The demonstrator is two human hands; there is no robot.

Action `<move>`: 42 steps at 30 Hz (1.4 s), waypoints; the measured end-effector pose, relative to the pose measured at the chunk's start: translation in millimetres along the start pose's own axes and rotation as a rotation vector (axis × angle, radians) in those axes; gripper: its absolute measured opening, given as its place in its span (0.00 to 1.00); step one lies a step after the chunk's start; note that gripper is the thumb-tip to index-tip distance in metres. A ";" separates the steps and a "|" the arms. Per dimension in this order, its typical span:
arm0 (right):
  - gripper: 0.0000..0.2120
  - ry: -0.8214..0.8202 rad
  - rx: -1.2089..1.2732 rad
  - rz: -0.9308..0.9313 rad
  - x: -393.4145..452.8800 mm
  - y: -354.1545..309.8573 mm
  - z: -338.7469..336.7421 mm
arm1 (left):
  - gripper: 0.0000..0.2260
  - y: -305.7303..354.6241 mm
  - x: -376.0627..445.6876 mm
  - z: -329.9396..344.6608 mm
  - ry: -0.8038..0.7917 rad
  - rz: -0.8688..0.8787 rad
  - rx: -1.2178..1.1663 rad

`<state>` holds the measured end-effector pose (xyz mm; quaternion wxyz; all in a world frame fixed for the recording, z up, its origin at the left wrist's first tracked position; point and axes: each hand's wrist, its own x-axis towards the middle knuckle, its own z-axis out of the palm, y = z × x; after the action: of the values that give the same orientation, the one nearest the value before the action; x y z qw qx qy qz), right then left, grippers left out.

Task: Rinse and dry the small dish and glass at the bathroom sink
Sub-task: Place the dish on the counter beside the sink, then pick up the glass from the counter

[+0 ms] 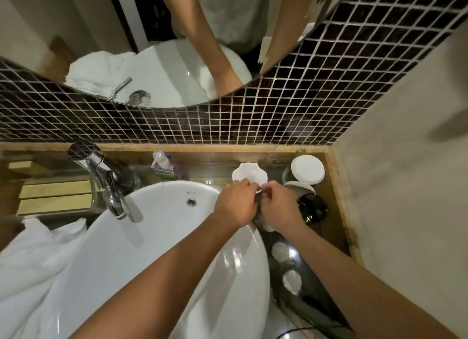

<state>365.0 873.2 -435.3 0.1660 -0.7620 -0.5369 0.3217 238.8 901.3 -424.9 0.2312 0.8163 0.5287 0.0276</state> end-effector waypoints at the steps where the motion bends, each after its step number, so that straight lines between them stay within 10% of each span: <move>1: 0.13 -0.003 -0.014 -0.004 -7.7 6.7 -0.8 | 0.12 2.8 -3.9 3.8 -0.004 0.027 0.034; 21: 0.16 0.006 -0.172 0.102 -104.5 98.0 11.4 | 0.23 47.8 -7.4 70.2 -0.211 0.198 0.350; 42: 0.22 -0.142 -0.483 -0.122 -74.7 78.5 18.4 | 0.20 -24.1 39.9 12.4 0.043 0.047 0.107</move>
<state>392.4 773.5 -472.5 -0.0398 -0.7215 -0.6532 0.2262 239.4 939.9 -453.7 0.1753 0.8390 0.5147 0.0222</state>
